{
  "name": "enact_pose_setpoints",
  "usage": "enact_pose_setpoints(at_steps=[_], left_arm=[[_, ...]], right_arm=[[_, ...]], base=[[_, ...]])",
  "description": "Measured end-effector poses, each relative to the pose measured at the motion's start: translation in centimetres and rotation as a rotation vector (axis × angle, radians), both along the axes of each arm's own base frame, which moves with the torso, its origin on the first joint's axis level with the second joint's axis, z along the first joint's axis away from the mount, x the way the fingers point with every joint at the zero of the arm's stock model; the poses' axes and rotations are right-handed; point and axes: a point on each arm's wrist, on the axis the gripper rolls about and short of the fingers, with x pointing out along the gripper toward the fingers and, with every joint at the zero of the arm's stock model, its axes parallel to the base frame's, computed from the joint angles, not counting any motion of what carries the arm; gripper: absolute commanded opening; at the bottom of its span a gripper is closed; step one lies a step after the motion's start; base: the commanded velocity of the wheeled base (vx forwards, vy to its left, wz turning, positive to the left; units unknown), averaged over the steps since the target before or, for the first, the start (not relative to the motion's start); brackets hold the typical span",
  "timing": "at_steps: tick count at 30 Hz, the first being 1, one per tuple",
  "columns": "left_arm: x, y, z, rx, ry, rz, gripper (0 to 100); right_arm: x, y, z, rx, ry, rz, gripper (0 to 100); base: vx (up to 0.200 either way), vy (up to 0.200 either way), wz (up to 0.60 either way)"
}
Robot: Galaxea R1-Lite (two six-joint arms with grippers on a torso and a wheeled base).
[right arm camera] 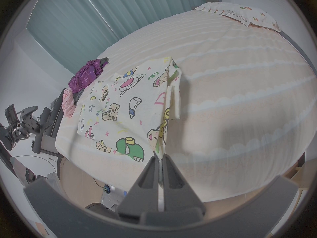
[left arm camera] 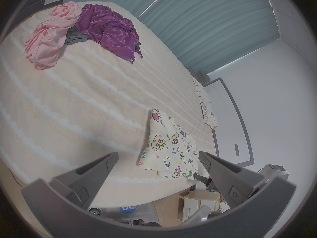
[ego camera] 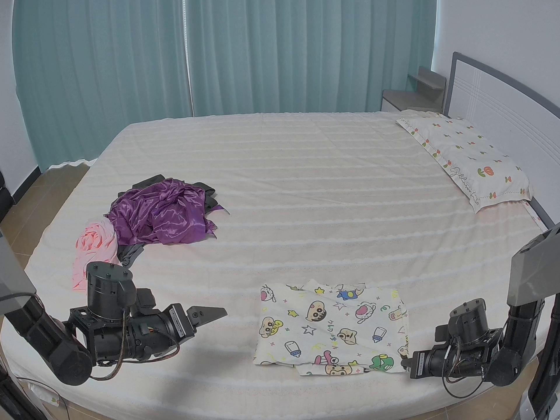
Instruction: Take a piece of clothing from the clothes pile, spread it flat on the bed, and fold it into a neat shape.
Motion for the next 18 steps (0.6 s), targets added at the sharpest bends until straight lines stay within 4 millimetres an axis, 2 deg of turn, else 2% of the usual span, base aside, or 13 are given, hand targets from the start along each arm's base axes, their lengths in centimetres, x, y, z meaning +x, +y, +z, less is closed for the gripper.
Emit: enact_pose_setpoints(at_steps=[6,11,18], left_arm=[[0.2,-0.1,-0.4,0.008,0.010,-0.003,100],[1.2,-0.7,-1.0,0.018,0.015,-0.012,100],[4.4,-3.4,-3.2,0.051,-0.001,-0.022,100]], right_arm=[[-0.2,0.0,-0.2,-0.002,0.004,0.000,100],[0.3,-0.7,0.4,0.028,-0.064,-0.042,100],[1.8,-1.2,0.5,0.062,-0.152,-0.088,100]], base=[[0.000,0.000,0.00],[0.000,0.000,0.00],[0.000,0.000,0.00]])
